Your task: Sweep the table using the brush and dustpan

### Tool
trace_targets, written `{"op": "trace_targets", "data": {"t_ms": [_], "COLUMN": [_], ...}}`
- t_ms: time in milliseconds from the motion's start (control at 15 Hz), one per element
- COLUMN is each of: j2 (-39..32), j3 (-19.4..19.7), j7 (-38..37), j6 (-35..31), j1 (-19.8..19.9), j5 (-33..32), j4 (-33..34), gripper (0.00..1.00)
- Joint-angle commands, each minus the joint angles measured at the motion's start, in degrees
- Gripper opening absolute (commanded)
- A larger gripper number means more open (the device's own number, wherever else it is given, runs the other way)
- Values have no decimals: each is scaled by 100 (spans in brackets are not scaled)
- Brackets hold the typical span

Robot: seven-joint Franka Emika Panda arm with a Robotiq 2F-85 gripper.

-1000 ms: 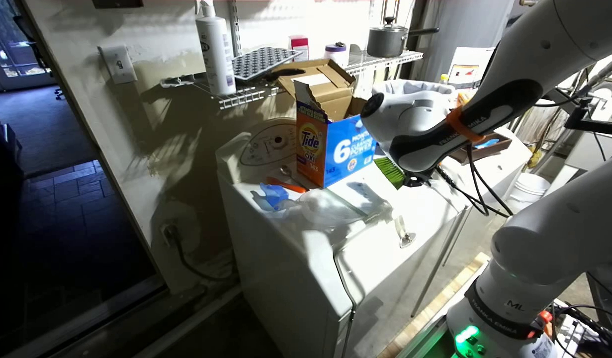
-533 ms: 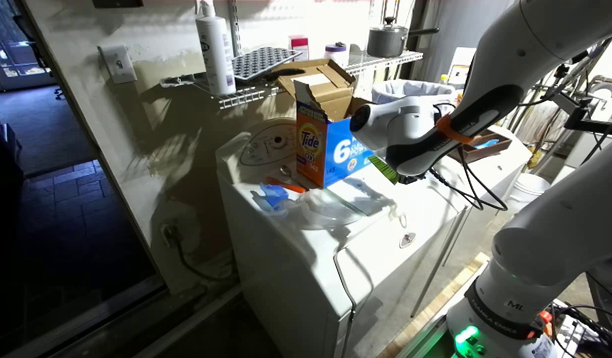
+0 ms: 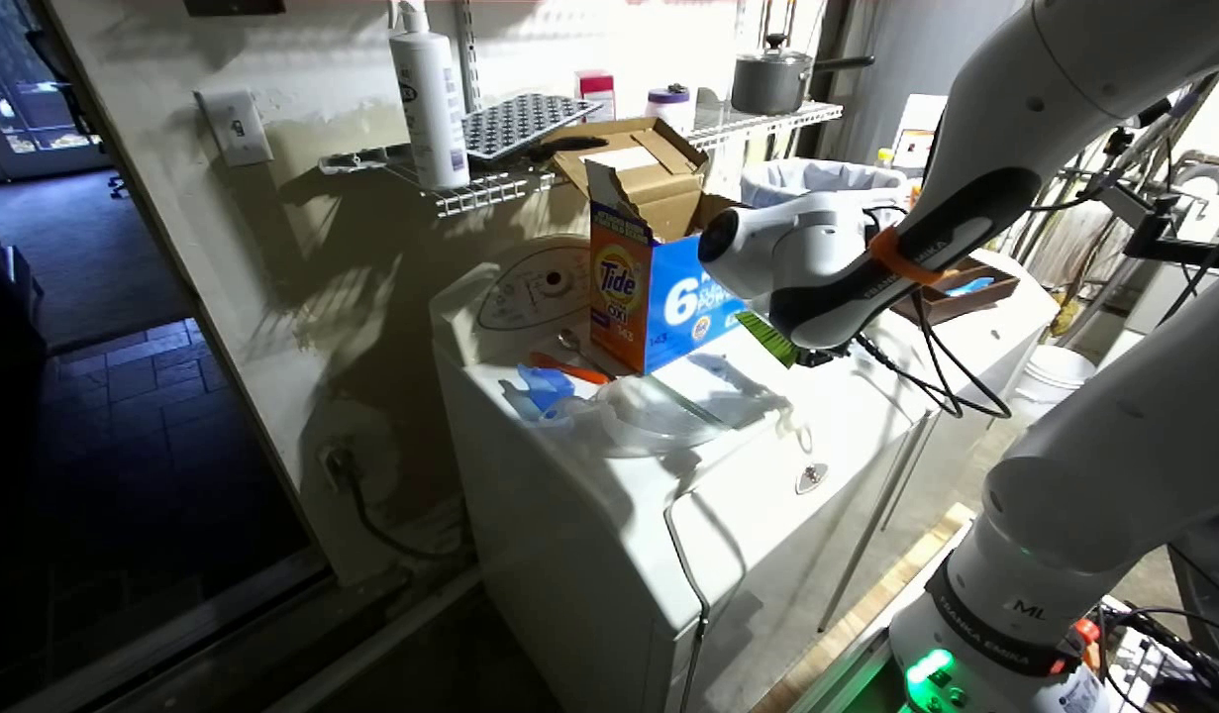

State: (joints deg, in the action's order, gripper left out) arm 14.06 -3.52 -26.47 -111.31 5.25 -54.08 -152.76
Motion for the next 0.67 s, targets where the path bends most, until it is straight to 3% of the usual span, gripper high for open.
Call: {"op": "trace_targets", "data": {"t_ms": [0, 600], "j2": [-354, -1157], "j3": [20, 121], "j7": [-98, -515], "j6": [387, 349], "j1": [-132, -242], "j5": [-479, -1505], "j4": [191, 449], "gripper": [3, 3]}}
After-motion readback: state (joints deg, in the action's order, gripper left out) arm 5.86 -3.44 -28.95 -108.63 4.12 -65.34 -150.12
